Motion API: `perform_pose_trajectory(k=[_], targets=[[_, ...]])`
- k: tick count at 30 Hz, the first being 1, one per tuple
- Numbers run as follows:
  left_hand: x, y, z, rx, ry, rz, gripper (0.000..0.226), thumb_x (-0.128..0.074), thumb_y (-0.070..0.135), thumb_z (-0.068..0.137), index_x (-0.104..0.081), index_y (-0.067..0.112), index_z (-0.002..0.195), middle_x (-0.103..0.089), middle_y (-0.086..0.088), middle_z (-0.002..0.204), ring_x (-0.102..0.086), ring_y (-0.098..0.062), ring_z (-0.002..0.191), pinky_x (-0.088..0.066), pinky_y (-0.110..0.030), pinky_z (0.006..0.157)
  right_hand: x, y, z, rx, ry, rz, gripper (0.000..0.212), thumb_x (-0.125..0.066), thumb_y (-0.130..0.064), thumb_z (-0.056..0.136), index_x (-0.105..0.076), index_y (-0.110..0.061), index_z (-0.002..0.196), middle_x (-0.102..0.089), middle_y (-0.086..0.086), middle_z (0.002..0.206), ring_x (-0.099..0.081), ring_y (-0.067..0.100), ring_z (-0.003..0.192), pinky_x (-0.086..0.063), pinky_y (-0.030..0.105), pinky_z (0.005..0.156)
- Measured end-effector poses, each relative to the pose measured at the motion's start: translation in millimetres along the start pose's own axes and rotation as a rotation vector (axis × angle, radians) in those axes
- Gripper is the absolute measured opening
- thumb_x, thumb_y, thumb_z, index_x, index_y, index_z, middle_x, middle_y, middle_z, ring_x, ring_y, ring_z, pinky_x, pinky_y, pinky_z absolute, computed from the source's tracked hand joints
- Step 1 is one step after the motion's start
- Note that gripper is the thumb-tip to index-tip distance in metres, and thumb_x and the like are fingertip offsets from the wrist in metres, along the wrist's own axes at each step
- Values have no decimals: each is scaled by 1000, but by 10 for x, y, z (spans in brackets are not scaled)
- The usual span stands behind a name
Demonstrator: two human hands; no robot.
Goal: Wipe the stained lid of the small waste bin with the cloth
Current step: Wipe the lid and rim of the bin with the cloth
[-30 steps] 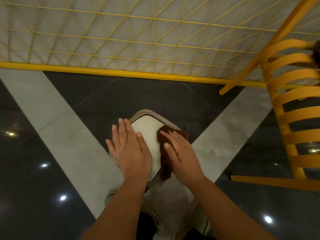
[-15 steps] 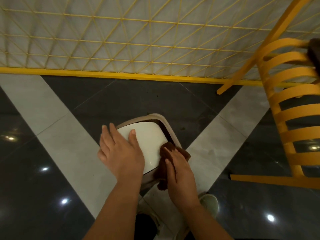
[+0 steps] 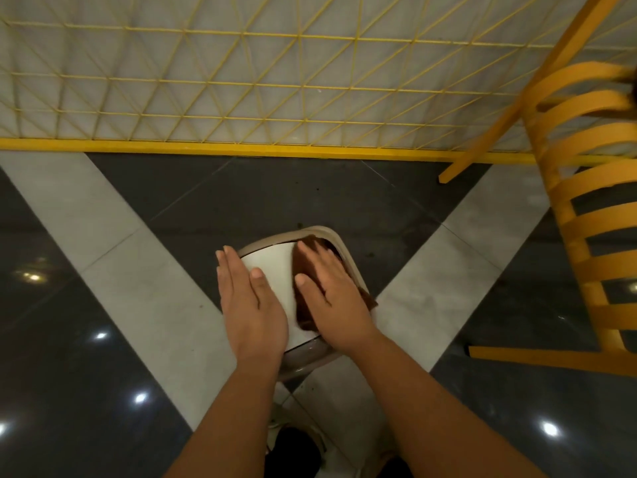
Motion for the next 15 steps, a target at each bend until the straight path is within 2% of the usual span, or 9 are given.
perform_pose_trajectory(k=[2, 4, 6, 9, 11, 15], targets=[[-6, 0, -3, 15, 8, -5, 55, -17, 41, 101, -5, 27, 152, -4, 9, 161, -5, -13, 147, -10, -37, 120, -35, 106, -7, -115, 14, 77, 60, -33, -61, 93, -19, -43, 149, -25, -12, 158, -25, 12, 144, -28, 47, 116], [-13, 6, 2, 22, 17, -20, 54, -17, 42, 101, -6, 29, 152, -5, 10, 160, -7, -13, 147, -13, -40, 120, -57, 155, -110, -141, 49, 107, 69, -35, -70, 87, -20, -44, 148, -30, -14, 155, -30, 11, 142, -33, 47, 114], [-18, 12, 10, 19, 22, -26, 53, -17, 41, 101, -7, 29, 152, -7, 10, 160, -9, -13, 147, -15, -41, 119, -63, 187, -275, -103, 97, 108, 58, -37, -59, 92, -28, -44, 146, -34, -14, 154, -30, 9, 142, -32, 46, 114], [-22, 10, 20, -3, 22, -31, 53, -19, 38, 102, -10, 26, 152, -8, 8, 160, -8, -12, 147, -12, -36, 120, -40, 177, -539, 51, 116, 30, 46, -35, -43, 96, -31, -47, 142, -29, -19, 152, -19, 1, 144, -21, 38, 120], [-19, 10, 26, -13, 18, -25, 53, -19, 38, 102, -10, 25, 152, -9, 7, 160, -8, -12, 147, -11, -35, 120, -35, 148, -583, 138, 90, -58, 45, -34, -39, 97, -32, -48, 141, -27, -22, 150, -15, -1, 144, -16, 35, 120], [-26, 17, 28, -31, 14, 6, 53, -20, 37, 102, -9, 24, 152, -9, 5, 161, -8, -13, 147, -12, -37, 120, 4, 51, -380, 264, -1, -183, 47, -31, -36, 98, -38, -35, 145, -32, -11, 154, -15, 5, 146, -8, 25, 116]])
Point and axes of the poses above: each hand's wrist, its own z-axis towards the middle knuckle, its own x-axis out of the back of the hand, y = z × x, the point moved 1 cm from there along z, towards the middle knuckle
